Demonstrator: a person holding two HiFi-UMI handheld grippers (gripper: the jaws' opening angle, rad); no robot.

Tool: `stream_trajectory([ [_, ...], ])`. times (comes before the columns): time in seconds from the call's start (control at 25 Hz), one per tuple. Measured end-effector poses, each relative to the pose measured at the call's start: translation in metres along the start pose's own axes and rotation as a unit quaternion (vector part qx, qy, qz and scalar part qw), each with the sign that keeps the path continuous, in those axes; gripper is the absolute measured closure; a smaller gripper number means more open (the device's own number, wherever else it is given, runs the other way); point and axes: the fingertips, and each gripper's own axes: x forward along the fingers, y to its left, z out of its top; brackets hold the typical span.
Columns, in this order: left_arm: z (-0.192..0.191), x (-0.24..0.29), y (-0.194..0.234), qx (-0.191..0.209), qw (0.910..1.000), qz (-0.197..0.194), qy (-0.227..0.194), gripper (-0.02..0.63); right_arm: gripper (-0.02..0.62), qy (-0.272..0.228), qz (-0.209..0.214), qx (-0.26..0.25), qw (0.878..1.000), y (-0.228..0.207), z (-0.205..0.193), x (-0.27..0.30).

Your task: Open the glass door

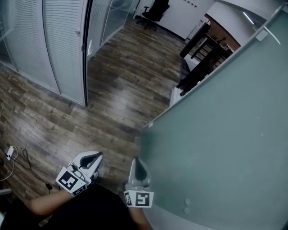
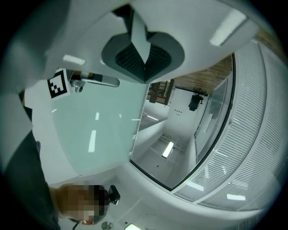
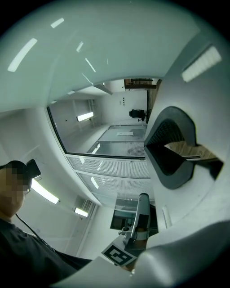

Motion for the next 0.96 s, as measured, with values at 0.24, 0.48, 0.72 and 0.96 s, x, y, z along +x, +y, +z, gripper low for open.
stream_trajectory([
  [0.24, 0.001, 0.000, 0.018, -0.007, 0.9997, 0.023, -0.011, 0.607, 0.595, 0.009, 0.036, -0.015, 0.999, 0.018, -0.002, 0.024],
  [0.48, -0.004, 0.018, 0.018, -0.012, 0.9999, 0.011, -0.003, 0.607, 0.595, 0.016, 0.033, -0.019, 0.999, 0.015, -0.002, 0.029],
  [0.72, 0.009, 0.030, 0.011, -0.012, 0.9989, -0.023, -0.038, 0.607, 0.595, 0.028, 0.021, -0.017, 0.999, 0.008, -0.004, 0.026],
  [0.96, 0.012, 0.032, 0.025, -0.008, 0.9991, -0.024, -0.034, 0.607, 0.595, 0.043, 0.005, -0.018, 0.999, 0.009, -0.011, 0.015],
])
